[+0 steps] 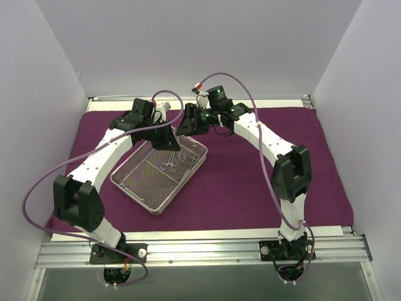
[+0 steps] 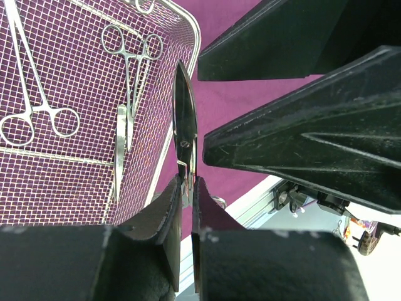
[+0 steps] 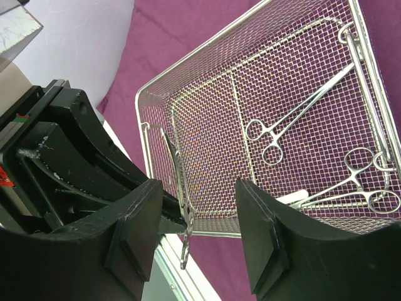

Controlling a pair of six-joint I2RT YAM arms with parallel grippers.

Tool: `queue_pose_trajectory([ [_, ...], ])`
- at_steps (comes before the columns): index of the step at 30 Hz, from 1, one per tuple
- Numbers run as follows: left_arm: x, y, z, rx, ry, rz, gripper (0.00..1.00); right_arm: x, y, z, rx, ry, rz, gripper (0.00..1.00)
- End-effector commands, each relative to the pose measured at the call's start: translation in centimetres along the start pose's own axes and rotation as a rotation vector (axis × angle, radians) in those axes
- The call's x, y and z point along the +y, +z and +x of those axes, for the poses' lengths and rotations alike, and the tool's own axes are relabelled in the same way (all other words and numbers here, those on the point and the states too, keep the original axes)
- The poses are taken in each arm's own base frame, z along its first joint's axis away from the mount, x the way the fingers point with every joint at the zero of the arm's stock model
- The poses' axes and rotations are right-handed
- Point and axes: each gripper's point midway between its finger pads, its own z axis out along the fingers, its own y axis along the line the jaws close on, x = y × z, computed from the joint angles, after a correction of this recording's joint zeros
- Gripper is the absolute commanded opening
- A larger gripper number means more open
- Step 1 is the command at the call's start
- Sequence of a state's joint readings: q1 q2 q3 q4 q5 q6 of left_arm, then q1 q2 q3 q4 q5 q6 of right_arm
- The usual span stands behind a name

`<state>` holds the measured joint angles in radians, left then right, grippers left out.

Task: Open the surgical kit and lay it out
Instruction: Place the medical item in the surgical kit.

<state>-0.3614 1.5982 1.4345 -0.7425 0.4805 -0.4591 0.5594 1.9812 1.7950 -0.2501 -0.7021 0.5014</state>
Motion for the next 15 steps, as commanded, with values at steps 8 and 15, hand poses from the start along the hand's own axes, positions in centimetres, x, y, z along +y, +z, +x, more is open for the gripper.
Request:
queue_pose_trajectory([
  [8, -2.0, -0.9, -1.0, -0.041, 0.074, 0.043, 0.02, 1.2, 0.4, -0.3, -0.008, -0.017, -0.013, 0.43],
  [15, -2.2, -0.8, -1.0, -0.036, 0.079, 0.041, 0.02, 1.7, 0.9, 0.1, 0.011, -0.025, -0.024, 0.41],
])
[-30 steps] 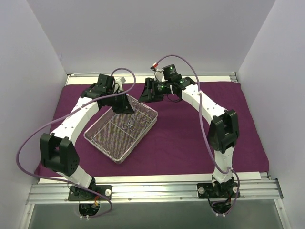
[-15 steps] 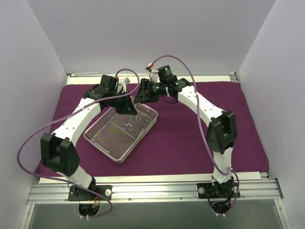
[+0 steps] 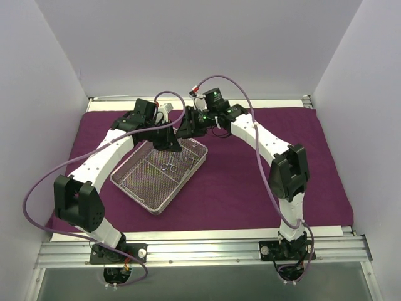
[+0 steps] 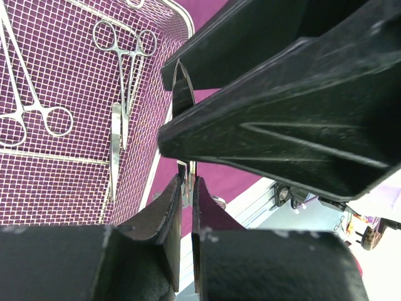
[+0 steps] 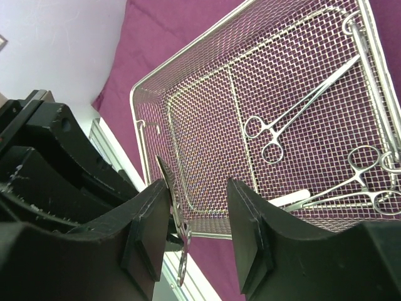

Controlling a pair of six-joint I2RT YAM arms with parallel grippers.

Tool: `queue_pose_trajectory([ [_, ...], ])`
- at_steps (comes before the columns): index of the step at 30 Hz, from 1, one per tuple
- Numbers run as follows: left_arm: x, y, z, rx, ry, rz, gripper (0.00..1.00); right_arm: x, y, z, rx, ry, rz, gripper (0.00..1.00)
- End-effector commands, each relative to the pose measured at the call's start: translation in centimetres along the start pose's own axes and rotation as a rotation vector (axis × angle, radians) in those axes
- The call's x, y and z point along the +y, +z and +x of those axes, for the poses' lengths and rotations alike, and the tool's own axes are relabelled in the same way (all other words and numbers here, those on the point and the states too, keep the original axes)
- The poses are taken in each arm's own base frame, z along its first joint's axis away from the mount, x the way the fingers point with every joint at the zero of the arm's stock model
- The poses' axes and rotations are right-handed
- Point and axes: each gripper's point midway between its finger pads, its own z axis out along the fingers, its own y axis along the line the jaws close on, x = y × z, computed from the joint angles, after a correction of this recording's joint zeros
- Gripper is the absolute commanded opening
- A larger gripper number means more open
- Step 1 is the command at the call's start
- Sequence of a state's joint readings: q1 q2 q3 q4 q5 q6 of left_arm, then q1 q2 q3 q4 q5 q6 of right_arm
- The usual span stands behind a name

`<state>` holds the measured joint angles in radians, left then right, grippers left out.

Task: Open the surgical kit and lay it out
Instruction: Place the medical item in the surgical kit.

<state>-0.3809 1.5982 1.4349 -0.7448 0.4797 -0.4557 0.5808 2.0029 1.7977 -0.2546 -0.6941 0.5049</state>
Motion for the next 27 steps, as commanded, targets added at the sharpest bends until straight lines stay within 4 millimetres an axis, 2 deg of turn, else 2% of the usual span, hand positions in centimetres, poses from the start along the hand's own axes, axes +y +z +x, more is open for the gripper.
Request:
queue_pose_trajectory([
  [1, -1.6, -0.9, -1.4, -0.045, 0.061, 0.032, 0.02, 1.7, -0.1, -0.7, -0.012, -0.03, -0.028, 0.41],
  [4, -1.6, -1.0, -1.5, -0.048, 0.064, 0.033, 0.02, 1.6, 0.1, -0.5, -0.005, -0.023, -0.027, 0.34],
  [5, -1.6, -1.0, -1.5, -0.048, 0.064, 0.032, 0.02, 1.7, 0.1, -0.5, -0.003, -0.025, -0.031, 0.22],
  [6, -1.5, -0.9, -1.4, -0.046, 0.063, 0.027, 0.02, 1.6, 0.1, -0.5, -0.003, -0.023, -0.033, 0.15],
  [7, -1.3, -1.0, -1.4, -0.045, 0.059, 0.017, 0.02, 1.8, 0.2, -0.3, 0.006, -0.014, -0.045, 0.02],
  [9, -1.2, -1.1, -1.7, -0.052, 0.057, 0.012, 0.02, 2.0, 0.2, -0.5, -0.002, -0.01, -0.066, 0.0],
  [12, -0.7, -1.5, -2.4, -0.079, 0.04, -0.024, 0.38, 1.1, 0.0, -1.1, -0.034, 0.036, -0.044, 0.0],
  [13, -0.9, -2.1, -2.8, -0.104, 0.041, -0.025, 0.56, 0.8, -0.2, -1.5, -0.049, 0.05, -0.038, 0.0],
  [14, -0.3, -2.6, -3.3, -0.132, 0.036, -0.048, 0.62, 0.0, -0.8, -2.6, -0.082, 0.094, -0.032, 0.0],
  [15, -0.3, -3.0, -3.8, -0.155, 0.037, -0.053, 0.67, -1.2, -0.9, -2.6, -0.093, 0.134, -0.014, 0.0],
  [16, -0.4, -4.0, -4.2, -0.188, 0.043, -0.051, 0.7, -1.5, -1.6, -3.2, -0.121, 0.156, -0.015, 0.0],
  [17, 0.3, -4.6, -4.8, -0.216, 0.032, -0.07, 0.74, -2.5, -2.6, -5.1, -0.188, 0.172, -0.024, 0.0],
  [18, 0.7, -5.0, -4.9, -0.229, 0.026, -0.081, 0.79, -3.9, -2.8, -4.8, -0.2, 0.248, -0.018, 0.0],
  [20, 1.4, -6.1, -5.0, -0.26, 0.022, -0.104, 0.8, -4.7, -4.6, -7.5, -0.322, 0.255, -0.049, 0.0],
  [21, 2.7, -6.2, -4.7, -0.255, 0.004, -0.127, 0.81, -6.7, -6.0, -8.8, -0.381, 0.314, -0.031, 0.0],
  [22, 3.0, -6.5, -4.4, -0.255, 0.003, -0.134, 0.81, -8.6, -6.6, -9.2, -0.429, 0.344, 0.011, 0.0],
  [23, 3.5, -6.6, -4.0, -0.246, 0.0, -0.144, 0.81, -9.7, -7.5, -10.3, -0.485, 0.347, 0.02, 0.0],
  [24, 4.3, -6.7, -3.8, -0.246, 0.003, -0.176, 0.81, -12.0, -9.2, -11.4, -0.544, 0.377, 0.051, 0.0],
  [25, 5.0, -6.7, -3.1, -0.231, -0.004, -0.201, 0.81, -14.1, -9.9, -11.8, -0.588, 0.416, 0.086, 0.0],
  [27, 5.8, -6.6, -2.7, -0.222, 0.009, -0.231, 0.81, -16.7, -12.2, -13.3, -0.689, 0.429, 0.12, 0.0],
])
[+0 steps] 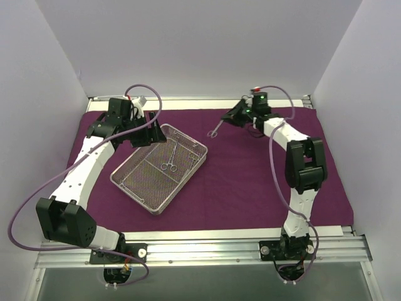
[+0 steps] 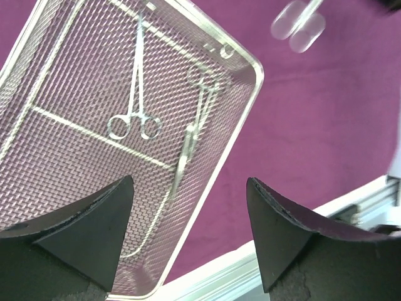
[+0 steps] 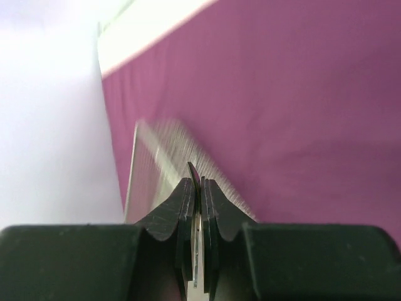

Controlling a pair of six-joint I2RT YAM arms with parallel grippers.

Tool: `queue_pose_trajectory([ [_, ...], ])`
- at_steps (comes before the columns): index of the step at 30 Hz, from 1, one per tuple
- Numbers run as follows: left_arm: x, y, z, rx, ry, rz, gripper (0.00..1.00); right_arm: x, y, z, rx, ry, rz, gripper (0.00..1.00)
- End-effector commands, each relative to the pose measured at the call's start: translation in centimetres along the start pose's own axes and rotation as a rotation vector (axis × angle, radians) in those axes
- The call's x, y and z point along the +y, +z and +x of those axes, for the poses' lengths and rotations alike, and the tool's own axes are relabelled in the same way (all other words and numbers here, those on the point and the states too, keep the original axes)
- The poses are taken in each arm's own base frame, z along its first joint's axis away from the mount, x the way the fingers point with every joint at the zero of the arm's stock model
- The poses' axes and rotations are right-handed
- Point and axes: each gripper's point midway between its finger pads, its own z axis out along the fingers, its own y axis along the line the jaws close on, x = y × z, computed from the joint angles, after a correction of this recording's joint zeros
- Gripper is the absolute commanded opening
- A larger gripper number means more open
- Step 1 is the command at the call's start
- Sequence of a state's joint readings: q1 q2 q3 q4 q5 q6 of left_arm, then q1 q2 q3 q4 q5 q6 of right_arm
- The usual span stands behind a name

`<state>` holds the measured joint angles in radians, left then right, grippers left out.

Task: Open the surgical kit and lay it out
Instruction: Place the medical item in the surgical kit.

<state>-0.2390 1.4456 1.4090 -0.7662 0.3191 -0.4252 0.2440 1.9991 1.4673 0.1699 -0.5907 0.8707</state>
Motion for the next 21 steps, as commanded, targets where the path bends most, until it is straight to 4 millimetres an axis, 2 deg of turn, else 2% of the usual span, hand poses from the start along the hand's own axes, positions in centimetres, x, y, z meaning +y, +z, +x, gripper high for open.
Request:
queue_pose_trajectory([
  [1, 1.9, 0.1, 1.2, 0.018, 0.048, -0.071, 0.81, 1.8, -4.5, -10.0, -0.34, 0.019, -0.079, 0.0],
  [3, 2.3, 0.5, 1.4, 0.029, 0.08, -0.088, 0.81, -0.5, -4.9, -12.7, -0.408, 0.049, -0.037, 0.0],
  [4, 3.1, 1.0, 1.8, 0.051, 0.093, -0.125, 0.81, -3.2, -5.0, -14.3, -0.433, 0.09, 0.006, 0.0],
  [5, 3.3, 1.1, 1.6, 0.054, 0.108, -0.141, 0.81, -4.3, -5.5, -15.6, -0.481, 0.124, 0.028, 0.0],
  [7, 4.1, 1.8, 1.8, 0.088, 0.142, -0.164, 0.81, -6.2, -5.7, -17.1, -0.534, 0.154, 0.06, 0.0],
  [8, 4.0, 2.0, 1.3, 0.085, 0.156, -0.16, 0.81, -7.9, -6.5, -18.4, -0.566, 0.165, 0.099, 0.0],
  [9, 4.2, 2.2, 1.1, 0.091, 0.184, -0.162, 0.81, -8.2, -7.0, -19.7, -0.602, 0.164, 0.115, 0.0],
  [10, 4.7, 2.8, 1.1, 0.109, 0.186, -0.173, 0.81, -9.8, -6.3, -19.9, -0.597, 0.182, 0.137, 0.0],
  [12, 5.2, 3.1, 0.0, 0.106, 0.179, -0.174, 0.81, -11.3, -6.7, -21.3, -0.623, 0.216, 0.153, 0.0],
  [15, 6.7, 3.9, -0.5, 0.131, 0.138, -0.164, 0.8, -13.7, -6.9, -21.8, -0.654, 0.242, 0.22, 0.0],
  [16, 7.3, 4.2, -0.5, 0.139, 0.118, -0.169, 0.8, -14.8, -6.4, -21.6, -0.645, 0.258, 0.237, 0.0],
  [18, 8.0, 4.5, -0.7, 0.143, 0.064, -0.154, 0.8, -15.8, -6.2, -21.6, -0.643, 0.276, 0.246, 0.0],
  [19, 9.1, 4.7, -0.8, 0.146, 0.033, -0.16, 0.8, -16.5, -5.9, -21.4, -0.643, 0.295, 0.256, 0.0],
  [21, 9.7, 4.8, -0.8, 0.154, -0.001, -0.156, 0.8, -17.0, -5.9, -21.5, -0.653, 0.311, 0.257, 0.0],
])
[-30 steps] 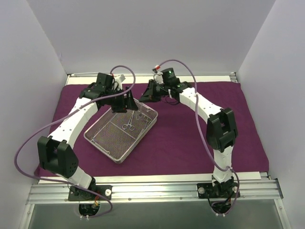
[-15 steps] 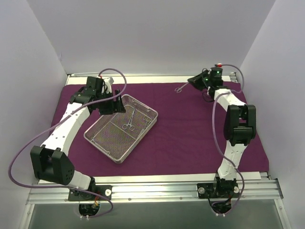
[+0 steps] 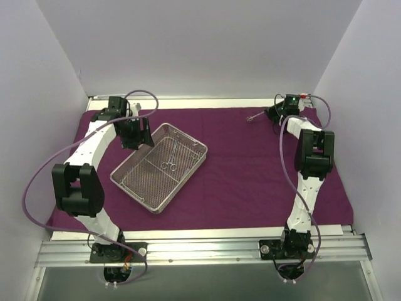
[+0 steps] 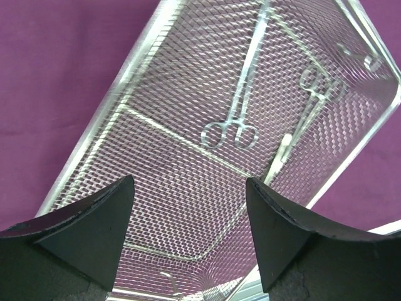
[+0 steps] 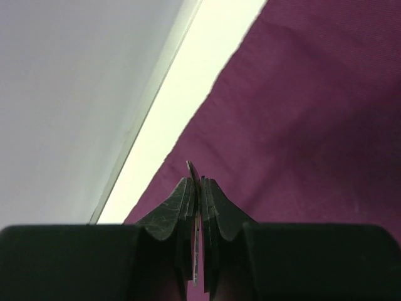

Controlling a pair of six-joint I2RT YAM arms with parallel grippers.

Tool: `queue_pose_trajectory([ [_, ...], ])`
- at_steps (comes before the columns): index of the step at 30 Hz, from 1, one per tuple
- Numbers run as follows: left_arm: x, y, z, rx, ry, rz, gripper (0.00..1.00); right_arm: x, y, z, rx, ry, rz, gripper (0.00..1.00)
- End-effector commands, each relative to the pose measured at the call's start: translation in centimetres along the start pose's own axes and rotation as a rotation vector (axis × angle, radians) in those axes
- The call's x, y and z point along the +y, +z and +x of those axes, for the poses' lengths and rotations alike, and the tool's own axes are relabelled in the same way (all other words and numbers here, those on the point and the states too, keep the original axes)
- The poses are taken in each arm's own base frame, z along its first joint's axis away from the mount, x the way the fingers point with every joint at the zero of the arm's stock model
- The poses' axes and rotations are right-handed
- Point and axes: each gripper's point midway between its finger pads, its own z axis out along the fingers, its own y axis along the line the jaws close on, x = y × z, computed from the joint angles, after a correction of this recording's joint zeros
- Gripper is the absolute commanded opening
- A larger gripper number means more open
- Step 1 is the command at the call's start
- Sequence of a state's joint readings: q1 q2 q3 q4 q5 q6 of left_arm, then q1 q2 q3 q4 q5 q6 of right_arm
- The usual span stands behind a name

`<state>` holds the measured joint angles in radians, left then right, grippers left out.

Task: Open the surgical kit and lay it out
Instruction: Place the medical item in the surgical kit.

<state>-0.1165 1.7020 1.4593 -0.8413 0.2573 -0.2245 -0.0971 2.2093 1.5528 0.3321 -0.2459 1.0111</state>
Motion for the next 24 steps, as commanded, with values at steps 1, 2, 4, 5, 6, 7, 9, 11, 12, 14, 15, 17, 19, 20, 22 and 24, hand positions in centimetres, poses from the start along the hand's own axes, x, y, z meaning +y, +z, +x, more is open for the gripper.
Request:
queue_pose_trajectory([
  [1, 0.4, -0.5, -1.8, -0.025, -0.038, 0.051, 0.8, 1.3, 0.0, -2.1, -0.078, 0.03, -0.02, 0.0],
  [2, 0.5, -0.4, -1.9, -0.023, -0.046, 0.05, 0.8, 0.8, 0.1, -2.2, -0.085, 0.035, -0.006, 0.0],
  [4, 0.9, -0.2, -2.2, -0.022, -0.057, 0.047, 0.8, -0.3, 0.5, -2.2, -0.078, 0.057, 0.006, 0.0],
  [5, 1.0, -0.1, -2.2, -0.018, -0.061, 0.045, 0.8, -1.1, 0.5, -2.2, -0.082, 0.062, 0.026, 0.0],
  [6, 1.0, -0.1, -2.3, -0.013, -0.067, 0.045, 0.8, -1.4, 0.5, -2.2, -0.088, 0.065, 0.033, 0.0],
  [7, 1.1, 0.1, -2.3, -0.006, -0.073, 0.047, 0.8, -1.7, 0.5, -2.6, -0.099, 0.074, 0.027, 0.0],
  [9, 1.1, 0.0, -2.6, -0.007, -0.076, 0.048, 0.8, -2.8, 0.7, -2.4, -0.088, 0.089, 0.044, 0.0],
  [11, 1.3, 0.1, -2.7, -0.005, -0.08, 0.043, 0.8, -3.4, 0.6, -2.9, -0.097, 0.099, 0.049, 0.0],
  [12, 1.3, 0.2, -2.7, -0.001, -0.084, 0.044, 0.8, -3.9, 0.6, -2.9, -0.098, 0.108, 0.056, 0.0],
  [14, 1.4, 0.5, -2.7, 0.005, -0.09, 0.043, 0.8, -4.3, 0.6, -3.3, -0.101, 0.117, 0.057, 0.0],
  [15, 1.4, 0.5, -2.8, 0.005, -0.095, 0.043, 0.8, -4.5, 0.6, -3.2, -0.098, 0.118, 0.059, 0.0],
  [17, 1.5, 0.8, -2.8, 0.013, -0.102, 0.044, 0.8, -4.9, 0.7, -3.2, -0.093, 0.12, 0.063, 0.0],
  [19, 1.4, 1.0, -3.1, 0.013, -0.109, 0.05, 0.79, -5.3, 1.0, -2.9, -0.079, 0.127, 0.065, 0.0],
  [20, 1.4, 1.0, -3.1, 0.014, -0.114, 0.053, 0.79, -5.3, 1.0, -2.8, -0.077, 0.129, 0.065, 0.0],
  [22, 1.2, 1.2, -3.2, 0.017, -0.12, 0.064, 0.79, -5.6, 1.2, -2.4, -0.068, 0.135, 0.066, 0.0],
  [24, 1.2, 1.3, -3.1, 0.019, -0.122, 0.068, 0.79, -5.9, 1.3, -2.4, -0.067, 0.137, 0.07, 0.0],
])
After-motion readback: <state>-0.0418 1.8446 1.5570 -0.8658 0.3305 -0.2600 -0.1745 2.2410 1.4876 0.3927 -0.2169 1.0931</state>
